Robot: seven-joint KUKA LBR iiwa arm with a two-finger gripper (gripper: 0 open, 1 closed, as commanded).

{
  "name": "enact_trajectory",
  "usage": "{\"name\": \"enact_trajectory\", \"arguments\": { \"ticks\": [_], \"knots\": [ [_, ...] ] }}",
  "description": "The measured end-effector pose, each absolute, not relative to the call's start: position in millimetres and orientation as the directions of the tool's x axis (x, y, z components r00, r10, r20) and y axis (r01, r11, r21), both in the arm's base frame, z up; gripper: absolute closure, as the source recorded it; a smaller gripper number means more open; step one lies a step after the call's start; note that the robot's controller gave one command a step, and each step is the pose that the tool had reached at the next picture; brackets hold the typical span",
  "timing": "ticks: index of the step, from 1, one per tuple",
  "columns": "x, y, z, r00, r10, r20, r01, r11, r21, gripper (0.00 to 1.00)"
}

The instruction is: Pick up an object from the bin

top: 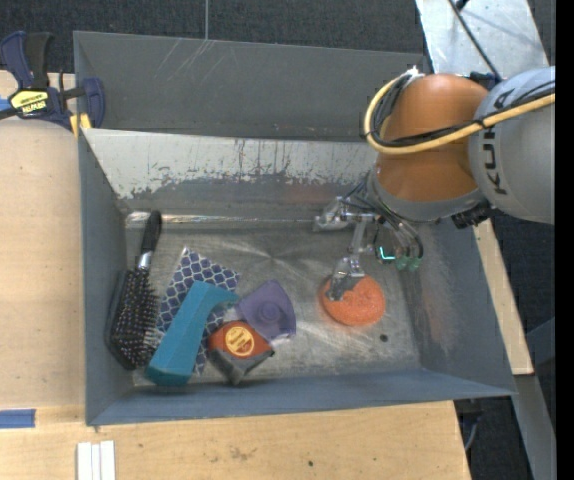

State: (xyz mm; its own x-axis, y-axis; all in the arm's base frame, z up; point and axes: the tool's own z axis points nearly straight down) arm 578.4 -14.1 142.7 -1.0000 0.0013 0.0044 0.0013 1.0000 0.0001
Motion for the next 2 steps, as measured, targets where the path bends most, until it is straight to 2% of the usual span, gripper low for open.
{"name": "enact_trajectory", "arguments": {
  "ticks": [1, 2],
  "knots": [
    [579.0, -14, 145, -1.0, 0.001, 0.001, 0.001, 1.0, 0.0, 0.0],
    [565.7, -25, 183, -0.999, -0.053, 0.005, -0.053, 0.999, 0.001, 0.0]
  ]
}}
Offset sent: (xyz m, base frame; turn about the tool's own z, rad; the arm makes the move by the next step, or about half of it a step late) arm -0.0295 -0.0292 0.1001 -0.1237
